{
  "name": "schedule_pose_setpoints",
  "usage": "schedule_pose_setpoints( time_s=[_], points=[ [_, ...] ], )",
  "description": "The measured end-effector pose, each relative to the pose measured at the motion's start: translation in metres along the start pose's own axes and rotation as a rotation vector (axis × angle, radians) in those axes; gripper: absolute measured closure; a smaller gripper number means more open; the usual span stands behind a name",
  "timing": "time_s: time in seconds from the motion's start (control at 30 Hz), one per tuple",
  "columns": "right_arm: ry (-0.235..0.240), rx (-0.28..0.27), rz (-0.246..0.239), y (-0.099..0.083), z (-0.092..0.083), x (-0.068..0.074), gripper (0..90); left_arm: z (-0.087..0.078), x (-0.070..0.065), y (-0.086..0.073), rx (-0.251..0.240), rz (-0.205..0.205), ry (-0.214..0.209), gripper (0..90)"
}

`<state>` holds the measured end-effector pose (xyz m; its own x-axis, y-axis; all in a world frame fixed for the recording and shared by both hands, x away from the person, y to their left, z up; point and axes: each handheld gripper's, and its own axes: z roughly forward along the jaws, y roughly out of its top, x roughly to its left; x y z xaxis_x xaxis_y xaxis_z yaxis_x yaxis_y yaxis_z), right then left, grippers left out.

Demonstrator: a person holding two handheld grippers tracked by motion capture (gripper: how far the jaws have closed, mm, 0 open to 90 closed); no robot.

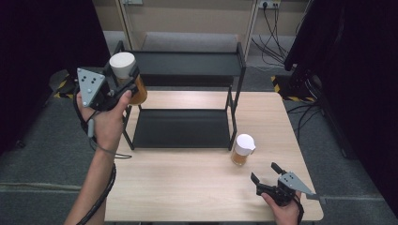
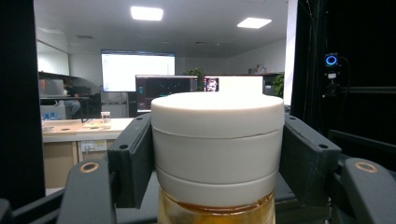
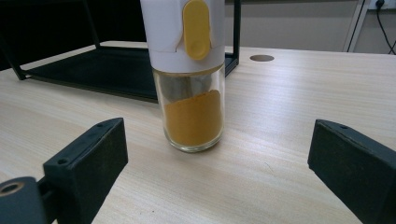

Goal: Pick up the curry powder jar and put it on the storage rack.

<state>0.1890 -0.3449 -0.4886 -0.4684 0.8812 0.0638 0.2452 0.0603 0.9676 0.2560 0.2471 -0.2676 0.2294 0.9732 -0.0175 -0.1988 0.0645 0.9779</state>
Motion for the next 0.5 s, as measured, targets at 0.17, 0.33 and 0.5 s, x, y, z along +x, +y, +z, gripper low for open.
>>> schedule_pose_setpoints(
  time_s=[0.17, 0.33, 0.5],
  points=[
    [-0.001, -0.001, 0.0, 0.0, 0.0, 0.0, 5.2, 0.004, 0.002, 0.005, -0.002, 0.003, 0.011, 33.5],
    [0.0, 0.001, 0.002, 0.0, 0.0, 0.0, 5.3, 0.008, 0.002, 0.008, -0.003, 0.005, 0.018, 33.4],
    [0.001, 0.001, 0.002, 0.0, 0.0, 0.0, 5.3, 0.014, 0.003, 0.011, 0.003, 0.006, 0.025, 33.4]
  ],
)
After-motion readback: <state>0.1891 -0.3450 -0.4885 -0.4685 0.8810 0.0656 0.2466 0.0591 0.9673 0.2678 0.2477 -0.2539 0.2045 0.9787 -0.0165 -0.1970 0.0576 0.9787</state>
